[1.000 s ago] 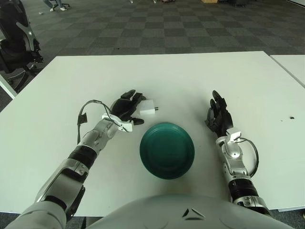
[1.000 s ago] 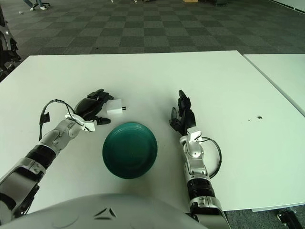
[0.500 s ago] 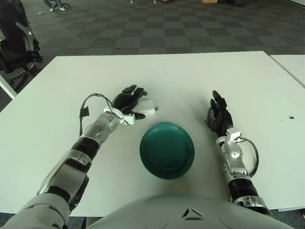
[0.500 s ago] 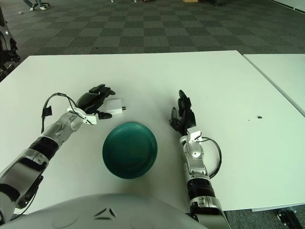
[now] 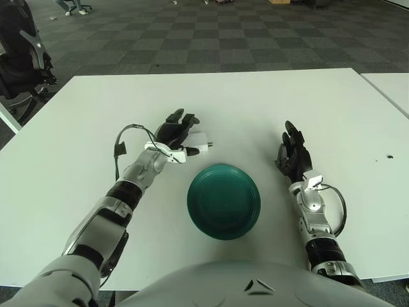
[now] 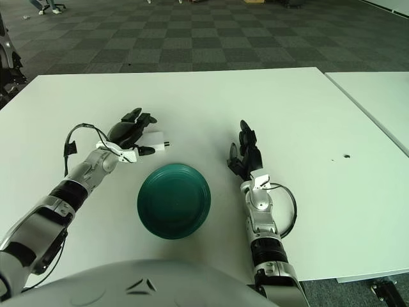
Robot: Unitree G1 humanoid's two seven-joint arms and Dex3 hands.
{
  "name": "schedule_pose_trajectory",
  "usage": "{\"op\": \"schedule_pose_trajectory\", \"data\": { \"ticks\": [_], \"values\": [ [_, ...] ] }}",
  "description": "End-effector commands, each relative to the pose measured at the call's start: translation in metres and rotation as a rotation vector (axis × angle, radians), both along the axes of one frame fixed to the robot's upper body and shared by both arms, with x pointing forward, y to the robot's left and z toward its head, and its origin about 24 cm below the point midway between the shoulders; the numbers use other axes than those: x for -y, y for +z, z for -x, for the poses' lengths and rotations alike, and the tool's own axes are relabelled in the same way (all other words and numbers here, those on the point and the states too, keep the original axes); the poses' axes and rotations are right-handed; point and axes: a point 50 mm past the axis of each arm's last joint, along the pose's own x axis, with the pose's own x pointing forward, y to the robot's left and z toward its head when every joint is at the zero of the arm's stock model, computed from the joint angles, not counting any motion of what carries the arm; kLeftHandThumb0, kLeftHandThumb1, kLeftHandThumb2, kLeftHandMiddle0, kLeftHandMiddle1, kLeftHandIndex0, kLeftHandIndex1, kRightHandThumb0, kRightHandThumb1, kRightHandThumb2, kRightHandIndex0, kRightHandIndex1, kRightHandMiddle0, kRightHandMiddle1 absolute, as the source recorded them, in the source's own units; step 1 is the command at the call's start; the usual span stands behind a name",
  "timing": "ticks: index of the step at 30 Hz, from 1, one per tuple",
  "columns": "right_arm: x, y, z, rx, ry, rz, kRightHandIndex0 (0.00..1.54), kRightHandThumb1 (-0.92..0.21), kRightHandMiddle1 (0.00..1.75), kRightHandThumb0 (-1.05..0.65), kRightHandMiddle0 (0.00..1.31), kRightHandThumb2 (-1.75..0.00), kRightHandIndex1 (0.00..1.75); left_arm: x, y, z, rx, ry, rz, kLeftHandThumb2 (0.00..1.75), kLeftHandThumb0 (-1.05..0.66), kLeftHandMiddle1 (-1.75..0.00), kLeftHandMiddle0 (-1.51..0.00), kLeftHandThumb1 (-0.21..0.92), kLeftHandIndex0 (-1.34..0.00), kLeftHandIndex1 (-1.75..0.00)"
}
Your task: Put the charger into the plate.
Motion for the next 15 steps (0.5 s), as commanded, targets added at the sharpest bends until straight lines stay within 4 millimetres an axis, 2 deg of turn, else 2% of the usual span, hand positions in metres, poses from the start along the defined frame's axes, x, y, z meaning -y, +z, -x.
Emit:
{"op": "schedule_pose_trajectory", "data": {
  "ticks": [1, 10, 15],
  "values": [
    [-0.007, -0.11, 0.109, -0.617, -0.038, -0.019, 0.07, -0.92, 0.27, -0.84, 0.0, -0.81, 0.0, 0.003, 0.022, -0.02, 0.068, 0.066, 0.014, 0.65, -1.05, 0.0, -0.09, 0.92, -0.06, -1.14],
    [-0.009, -0.11, 0.108, -0.623, -0.037, -0.025, 0.06, -0.92, 0.27, -0.85, 0.0, -0.8, 0.0, 0.011, 0.02, -0.024, -0.042, 0.05, 0.058, 0.63, -1.05, -0.02, -0.14, 0.92, -0.02, -1.12],
    [-0.01, -0.11, 0.107, -0.629, -0.037, -0.028, 0.06, -0.92, 0.26, -0.84, 0.0, -0.8, 0.0, 0.016, 0.018, -0.027, -0.176, 0.051, 0.1, 0.61, -1.05, -0.03, -0.15, 0.92, -0.01, -1.17]
  ]
}}
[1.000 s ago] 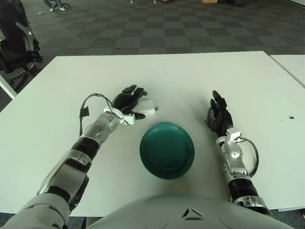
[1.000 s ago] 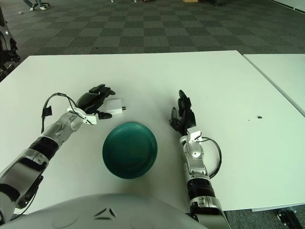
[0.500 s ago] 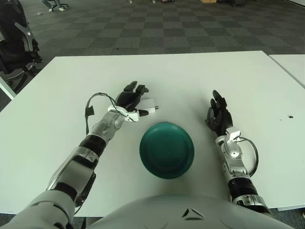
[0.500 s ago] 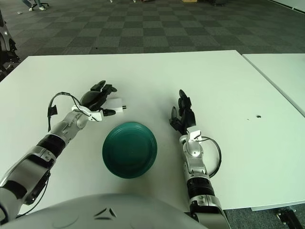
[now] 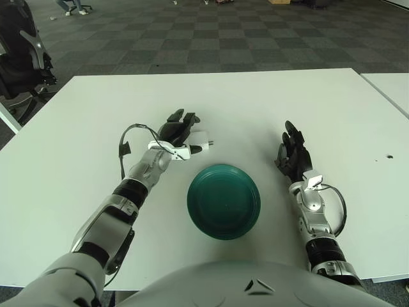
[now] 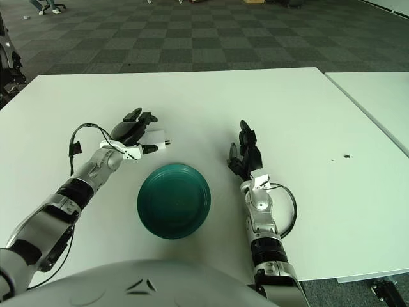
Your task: Put the charger into the plate.
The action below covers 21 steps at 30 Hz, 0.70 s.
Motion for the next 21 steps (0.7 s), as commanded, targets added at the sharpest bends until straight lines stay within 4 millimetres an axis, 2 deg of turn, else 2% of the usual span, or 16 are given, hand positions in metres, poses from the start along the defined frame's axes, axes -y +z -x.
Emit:
{"op": "schedule_pose_trajectory", "data": {
  "ticks": [1, 11, 17, 21],
  "values": [
    [-0.011, -0.109, 0.107, -0.615, -0.033, -0.028, 0.06, -0.92, 0.26, -0.84, 0.0, -0.79, 0.0, 0.006, 0.016, -0.02, -0.115, 0.023, 0.047, 0.61, -1.05, -0.03, -0.16, 0.92, 0.0, -1.19],
    [-0.013, -0.11, 0.107, -0.624, -0.034, -0.022, 0.06, -0.92, 0.27, -0.85, 0.0, -0.8, 0.0, 0.011, 0.007, -0.024, -0.232, -0.022, -0.115, 0.67, -1.05, -0.08, -0.26, 0.92, -0.04, -1.28],
    [-0.014, -0.111, 0.105, -0.625, -0.033, -0.046, 0.06, -0.92, 0.27, -0.85, 0.0, -0.79, 0.0, 0.011, 0.003, -0.025, -0.332, -0.092, -0.233, 0.66, -1.05, -0.14, -0.26, 0.92, -0.01, -1.24],
    [-0.015, -0.111, 0.105, -0.625, -0.032, -0.056, 0.06, -0.92, 0.28, -0.85, 0.0, -0.77, 0.0, 0.01, -0.002, -0.024, -0.426, -0.152, -0.309, 0.65, -1.05, -0.16, -0.24, 0.92, 0.0, -1.16]
  ]
}}
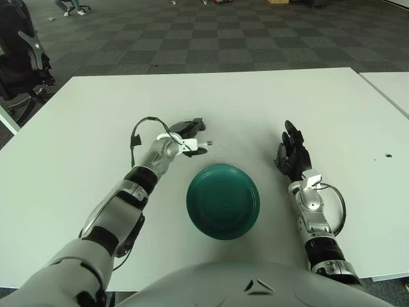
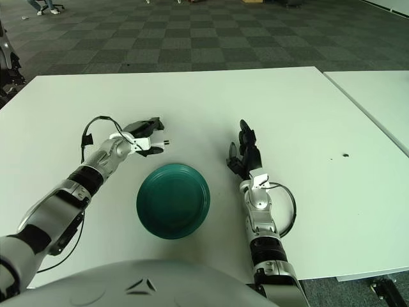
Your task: Put the charger into the plate.
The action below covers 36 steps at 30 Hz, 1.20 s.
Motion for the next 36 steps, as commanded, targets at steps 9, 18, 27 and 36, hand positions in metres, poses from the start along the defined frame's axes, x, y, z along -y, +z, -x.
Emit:
{"op": "schedule_pose_trajectory", "data": {
  "ticks": [9, 18, 27, 36],
  "values": [
    [-0.016, -0.11, 0.107, -0.607, -0.024, -0.065, 0.06, -0.92, 0.27, -0.86, 0.0, -0.75, 0.0, -0.012, -0.013, -0.005, -0.283, -0.149, -0.312, 0.7, -1.05, -0.18, -0.21, 0.92, 0.0, -0.95],
    [-0.019, -0.109, 0.109, -0.597, -0.024, -0.053, 0.08, -0.92, 0.27, -0.82, 0.0, -0.79, 0.01, -0.022, -0.027, 0.0, -0.293, -0.159, -0.435, 0.75, -1.05, -0.76, -0.05, 0.92, 0.0, -1.0],
    [-0.018, -0.111, 0.112, -0.613, -0.034, -0.055, 0.1, -0.92, 0.28, -0.81, 0.0, -0.81, 0.01, -0.035, -0.045, 0.01, -0.131, -0.138, -0.568, 0.74, -1.05, -0.83, 0.0, 0.92, -0.03, -1.21],
    [-0.017, -0.112, 0.111, -0.627, -0.046, -0.079, 0.12, -0.92, 0.33, -0.82, 0.0, -0.82, 0.02, -0.034, -0.047, 0.011, 0.005, -0.118, -0.566, 0.66, -1.04, -1.24, 0.0, 0.92, -0.1, -1.56]
  ]
}}
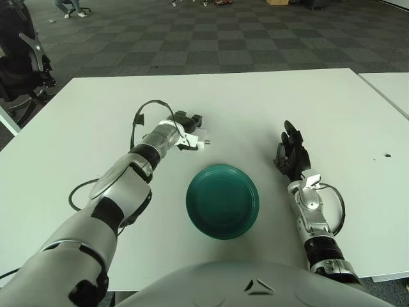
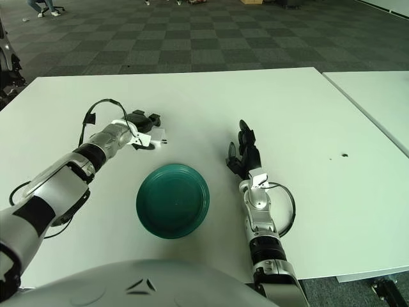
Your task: Put the charger into the plate.
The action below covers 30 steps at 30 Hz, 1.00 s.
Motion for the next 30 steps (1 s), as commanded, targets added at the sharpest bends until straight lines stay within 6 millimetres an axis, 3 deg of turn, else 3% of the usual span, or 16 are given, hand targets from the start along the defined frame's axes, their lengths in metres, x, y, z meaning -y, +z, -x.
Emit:
{"op": "schedule_pose_trajectory", "data": {
  "ticks": [1, 3, 5, 14, 17, 21, 30],
  "values": [
    [-0.015, -0.112, 0.111, -0.629, -0.05, -0.08, 0.12, -0.92, 0.33, -0.82, 0.0, -0.82, 0.02, -0.029, -0.049, 0.032, -0.055, 0.037, -0.153, 0.65, -1.03, -1.3, 0.0, 0.92, -0.1, -1.59],
    [-0.015, -0.112, 0.111, -0.631, -0.056, -0.088, 0.13, -0.92, 0.34, -0.81, 0.0, -0.82, 0.02, -0.031, -0.049, 0.033, -0.014, 0.034, -0.139, 0.54, -0.94, -1.56, -0.16, 0.92, -0.14, -1.68],
    [-0.015, -0.112, 0.111, -0.632, -0.06, -0.094, 0.13, -0.92, 0.34, -0.81, 0.0, -0.82, 0.02, -0.032, -0.05, 0.034, 0.024, 0.022, -0.137, 0.49, -0.9, -1.65, -0.23, 0.92, -0.16, -1.71],
    [-0.011, -0.112, 0.109, -0.626, -0.07, -0.11, 0.14, -0.92, 0.34, -0.82, 0.0, -0.77, 0.02, -0.034, -0.059, 0.046, 0.137, -0.009, -0.125, 0.35, -0.76, -1.74, -0.48, 0.92, -0.38, -1.7],
    [-0.01, -0.113, 0.109, -0.627, -0.075, -0.116, 0.14, -0.92, 0.36, -0.83, 0.0, -0.76, 0.02, -0.033, -0.059, 0.046, 0.153, -0.008, -0.116, 0.76, -0.54, -1.75, -0.54, 0.65, -0.5, -1.64],
    [-0.008, -0.113, 0.109, -0.63, -0.077, -0.117, 0.15, -0.92, 0.37, -0.83, 0.0, -0.75, 0.02, -0.032, -0.06, 0.047, 0.154, -0.02, -0.125, 1.04, -0.46, -1.75, -0.63, 0.48, -0.54, -1.69],
    [-0.006, -0.113, 0.108, -0.636, -0.085, -0.118, 0.15, -0.92, 0.37, -0.84, 0.0, -0.74, 0.01, -0.029, -0.061, 0.048, 0.048, 0.014, -0.036, 1.36, -0.49, -1.75, -0.91, 0.28, -0.64, -1.74]
  ]
}}
